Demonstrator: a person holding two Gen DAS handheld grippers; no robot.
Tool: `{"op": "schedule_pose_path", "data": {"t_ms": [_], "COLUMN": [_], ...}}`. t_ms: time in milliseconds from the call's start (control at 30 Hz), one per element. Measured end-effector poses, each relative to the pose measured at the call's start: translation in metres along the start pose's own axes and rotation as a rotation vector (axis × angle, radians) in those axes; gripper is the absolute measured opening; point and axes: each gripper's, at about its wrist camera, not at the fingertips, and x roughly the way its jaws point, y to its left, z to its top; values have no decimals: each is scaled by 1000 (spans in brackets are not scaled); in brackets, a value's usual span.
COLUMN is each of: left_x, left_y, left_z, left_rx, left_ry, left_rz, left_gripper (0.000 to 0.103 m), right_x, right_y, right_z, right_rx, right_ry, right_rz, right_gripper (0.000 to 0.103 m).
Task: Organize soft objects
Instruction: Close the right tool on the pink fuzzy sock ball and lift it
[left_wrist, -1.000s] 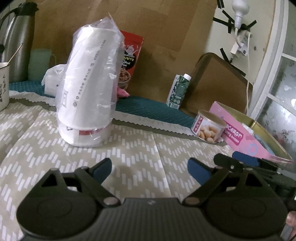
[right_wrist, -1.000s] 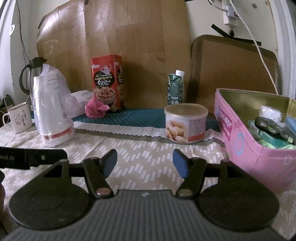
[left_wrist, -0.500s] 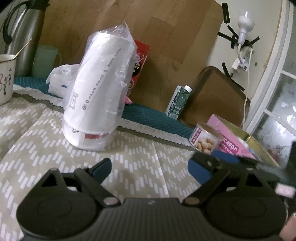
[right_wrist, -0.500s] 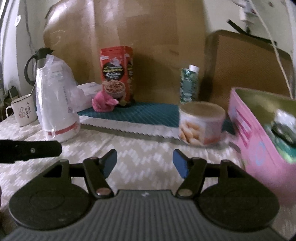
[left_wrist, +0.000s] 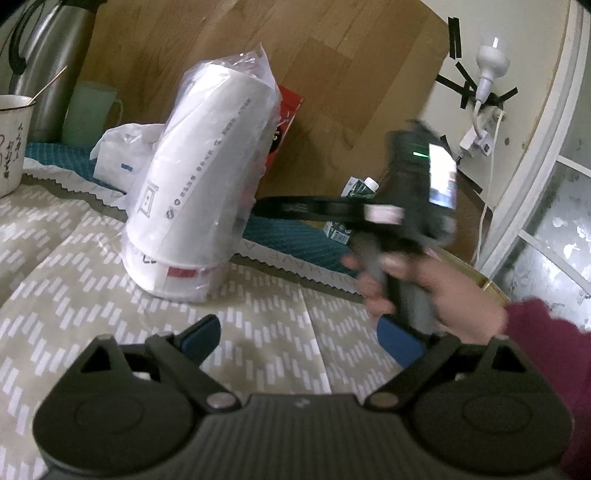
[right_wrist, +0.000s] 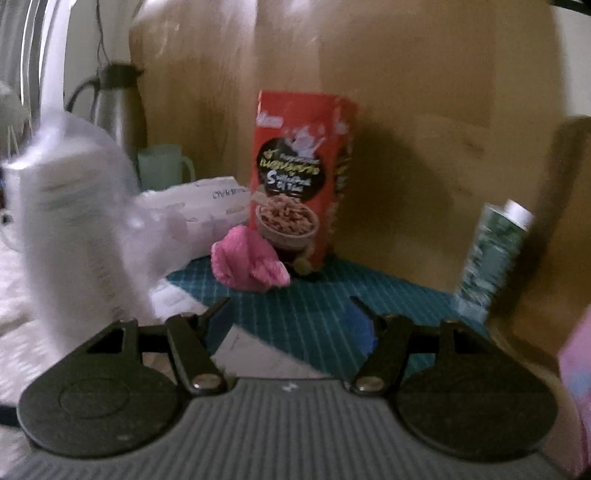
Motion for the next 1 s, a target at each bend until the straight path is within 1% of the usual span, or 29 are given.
{"op": "schedule_pose_path", "data": {"t_ms": [167, 233, 300, 333, 367, 400, 433, 467, 500, 600, 733, 800, 867, 1000], "left_x": [0, 0, 1, 1, 1, 1, 1, 1, 0, -1, -1, -2, -2, 2], "left_y": [0, 1, 2, 2, 2, 3, 3, 3, 2, 2, 7, 10, 12, 9], "left_z": [0, 0, 0, 0, 0, 1, 1, 1, 1, 1, 2, 2, 3, 4], "left_rx": [3, 1, -2, -4, -6, -8, -9, -10, -10, -9, -33, -51, -65, -52], "left_ry": [-4, -5, -3, -3, -2, -2, -3, -4, -6, -13, -14, -13, -5, 31], "left_rz": [-5, -7, -9, -8, -9, -8, -7, -5, -3, 3, -4, -14, -35, -69], "left_gripper": [96, 96, 96, 96, 96, 96, 96, 96, 96, 96, 97, 97, 99, 101], "right_x": [47, 55, 62, 64, 64, 64, 62, 57, 54, 39, -4, -32, -64, -122], "right_y": [3, 3, 7, 9, 12, 14, 15, 16, 17, 12, 2, -1, -4, -5], "right_z": [11, 13, 15, 16, 17, 17, 17, 16, 14, 5, -18, -32, -50, -82], "right_rx": [-20, -14, -17, -24, -34, -41, -39, -42, -46, -33, -15, -10, 5, 65], "right_ry": [57, 74, 78, 79, 85, 96, 96, 92, 94, 101, 95, 96, 99, 97], "right_rz": [36, 70, 83, 88, 88, 84, 77, 67, 57, 4, -25, -19, -12, 11], "right_gripper": [69, 69, 67, 59, 45, 28, 25, 14, 13, 12, 11, 11, 11, 11]}}
